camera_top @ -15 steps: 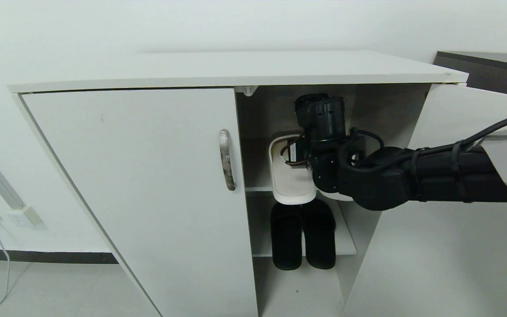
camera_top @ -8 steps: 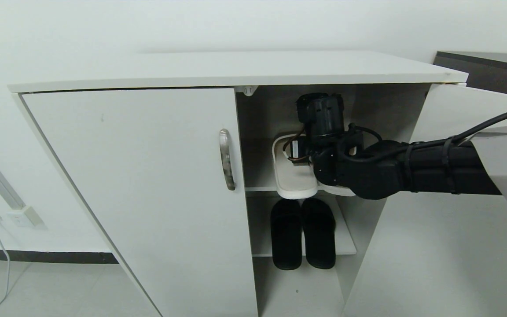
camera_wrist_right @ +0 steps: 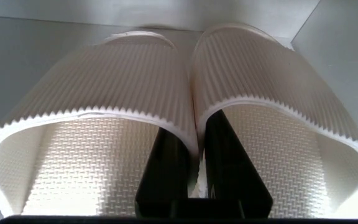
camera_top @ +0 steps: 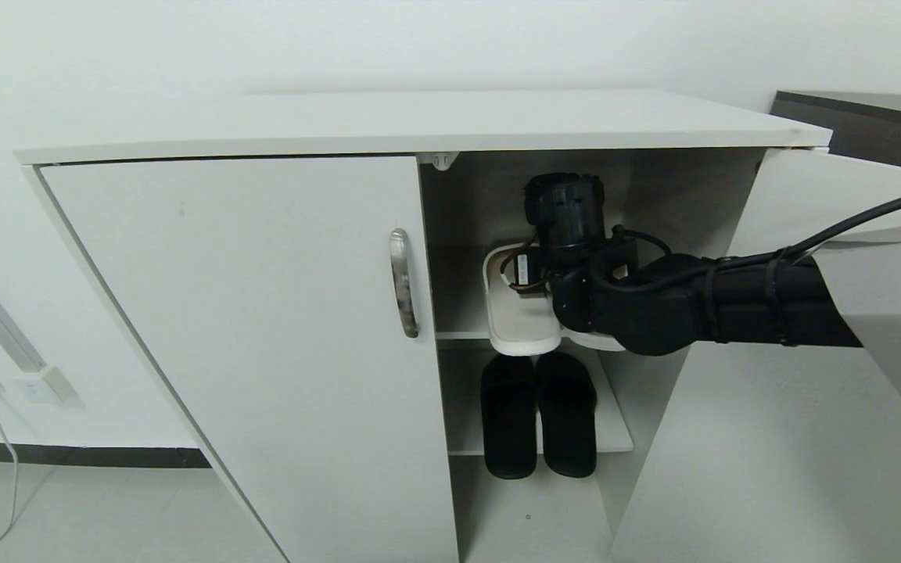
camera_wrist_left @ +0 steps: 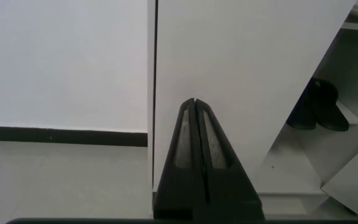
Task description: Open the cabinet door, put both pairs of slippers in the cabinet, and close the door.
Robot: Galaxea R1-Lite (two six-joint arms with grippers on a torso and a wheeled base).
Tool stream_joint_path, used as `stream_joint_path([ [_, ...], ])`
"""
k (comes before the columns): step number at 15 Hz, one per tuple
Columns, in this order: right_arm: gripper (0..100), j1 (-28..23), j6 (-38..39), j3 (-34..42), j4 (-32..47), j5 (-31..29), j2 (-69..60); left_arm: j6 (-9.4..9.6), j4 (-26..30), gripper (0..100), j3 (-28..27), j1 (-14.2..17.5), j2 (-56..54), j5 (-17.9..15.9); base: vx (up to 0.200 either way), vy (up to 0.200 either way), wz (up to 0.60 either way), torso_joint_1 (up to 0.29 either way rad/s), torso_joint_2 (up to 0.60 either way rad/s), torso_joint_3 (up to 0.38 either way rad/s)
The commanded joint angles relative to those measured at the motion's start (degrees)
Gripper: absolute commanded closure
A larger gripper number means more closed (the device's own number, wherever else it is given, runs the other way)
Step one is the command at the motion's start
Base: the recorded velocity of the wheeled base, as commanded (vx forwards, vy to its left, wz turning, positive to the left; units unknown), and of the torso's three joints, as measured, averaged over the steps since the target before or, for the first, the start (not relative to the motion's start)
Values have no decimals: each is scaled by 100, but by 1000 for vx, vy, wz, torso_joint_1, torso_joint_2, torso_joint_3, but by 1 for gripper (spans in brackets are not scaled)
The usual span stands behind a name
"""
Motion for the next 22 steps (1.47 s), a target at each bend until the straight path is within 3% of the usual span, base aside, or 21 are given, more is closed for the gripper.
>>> stream_joint_path([
  [1, 100, -1, 4, 1, -1, -3, 24, -4, -1, 100, 1, 1, 8, 4, 0, 0, 0, 0, 0, 0],
  [3, 100, -1, 56, 9, -1, -3, 24, -4, -1, 100, 1, 1, 8, 12, 0, 0, 0, 0, 0, 0],
  [4, 0, -1, 65, 9, 7, -3, 32, -4, -1, 100, 1, 1, -1, 12, 0, 0, 0, 0, 0, 0],
  [9, 0, 79, 83, 308, 7, -11, -179, -4, -1, 100, 1, 1, 8, 12, 0, 0, 0, 0, 0, 0],
  [18, 0, 711, 399, 2549, -54, 41, -2138, -4, -1, 100, 1, 1, 8, 12, 0, 0, 0, 0, 0, 0],
  [22, 0, 1186, 584, 3674, -239, 648, -3044, -4, -1, 100, 1, 1, 8, 4, 0, 0, 0, 0, 0, 0],
])
